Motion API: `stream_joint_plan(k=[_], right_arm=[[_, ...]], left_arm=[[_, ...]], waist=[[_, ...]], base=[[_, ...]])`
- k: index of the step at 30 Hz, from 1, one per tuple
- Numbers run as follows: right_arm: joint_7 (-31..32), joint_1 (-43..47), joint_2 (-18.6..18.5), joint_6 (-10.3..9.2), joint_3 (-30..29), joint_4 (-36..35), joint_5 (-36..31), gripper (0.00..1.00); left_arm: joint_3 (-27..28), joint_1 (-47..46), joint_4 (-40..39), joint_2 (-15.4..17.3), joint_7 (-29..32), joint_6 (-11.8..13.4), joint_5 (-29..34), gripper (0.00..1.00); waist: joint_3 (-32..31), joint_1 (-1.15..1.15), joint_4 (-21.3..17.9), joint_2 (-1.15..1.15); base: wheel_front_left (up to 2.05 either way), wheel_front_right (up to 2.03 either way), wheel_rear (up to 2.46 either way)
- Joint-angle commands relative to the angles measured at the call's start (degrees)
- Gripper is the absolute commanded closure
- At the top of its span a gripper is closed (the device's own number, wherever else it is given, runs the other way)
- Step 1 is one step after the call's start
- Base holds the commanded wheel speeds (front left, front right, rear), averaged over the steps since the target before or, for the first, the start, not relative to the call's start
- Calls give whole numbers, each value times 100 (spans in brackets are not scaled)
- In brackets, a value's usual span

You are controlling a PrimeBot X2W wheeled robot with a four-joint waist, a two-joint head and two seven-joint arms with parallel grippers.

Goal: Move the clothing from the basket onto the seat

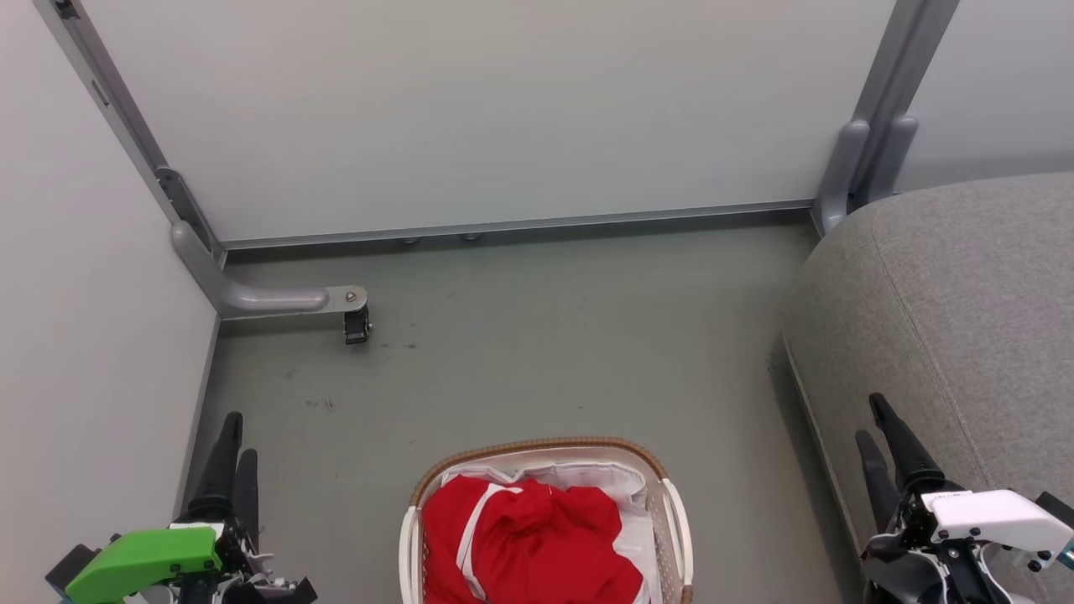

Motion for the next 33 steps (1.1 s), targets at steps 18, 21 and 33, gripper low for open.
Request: stream_joint_plan(k=[18,21,33], right_arm=[[-578,-166,-310,2,227,-231,-1356,0],[-650,-176,-280,2,210,-263,-1813,0],[-913,-165,-307,2,226,-229,-3355,0]], left_arm=[[-86,-127,-131,124,-540,-11,1167,0],[-44,-112,-107,115,-614,-12,1728,0],[-149,5,44,143,-875,-14,3631,0]], waist=[[40,0,-45,0],[41,0,-50,0],[34,0,-86,0]], base=[[0,0,0],[0,0,0],[0,0,0]])
